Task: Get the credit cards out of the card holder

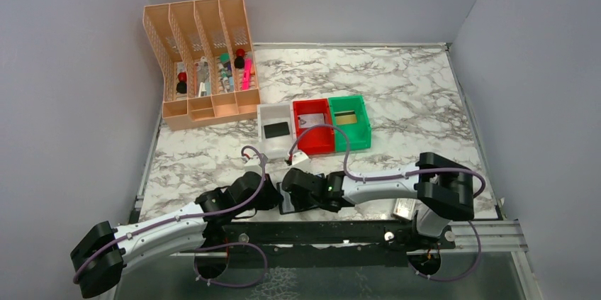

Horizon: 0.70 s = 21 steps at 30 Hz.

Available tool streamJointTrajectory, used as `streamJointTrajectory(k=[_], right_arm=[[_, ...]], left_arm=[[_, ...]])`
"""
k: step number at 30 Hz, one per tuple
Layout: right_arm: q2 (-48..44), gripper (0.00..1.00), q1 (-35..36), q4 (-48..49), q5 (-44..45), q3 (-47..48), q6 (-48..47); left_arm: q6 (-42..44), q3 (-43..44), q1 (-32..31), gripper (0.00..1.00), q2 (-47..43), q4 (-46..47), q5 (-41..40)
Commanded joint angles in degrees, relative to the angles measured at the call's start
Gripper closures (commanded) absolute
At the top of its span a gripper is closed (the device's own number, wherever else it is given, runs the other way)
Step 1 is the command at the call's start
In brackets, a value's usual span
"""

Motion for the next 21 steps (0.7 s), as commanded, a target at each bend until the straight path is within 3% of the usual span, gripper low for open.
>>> streamJointTrajectory(k=[1, 11, 14, 21], right_arm=[[-3.73, 0.59, -0.1, 4.57, -2.45, -2.07, 0.66], [-9.55, 0.77, -4.02, 5.77, -1.13, -8.3, 6.47], [-11.75, 0.67, -4.92, 5.15, -0.02, -10.41, 9.21], [-16.93, 0.57, -6.85, 2.13, 4.68, -14.98, 12.92]], left_arm=[[-0.06, 0.14, -0.31, 0.87, -0.59, 0.18, -1.05], [0.28, 0.23, -0.31, 0.87, -0.69, 0.18, -0.17], [0.39, 0.32, -0.29, 0.87, -0.56, 0.16, -0.16], [0.64, 0.49, -0.31, 0.87, -0.09, 0.23, 0.09]])
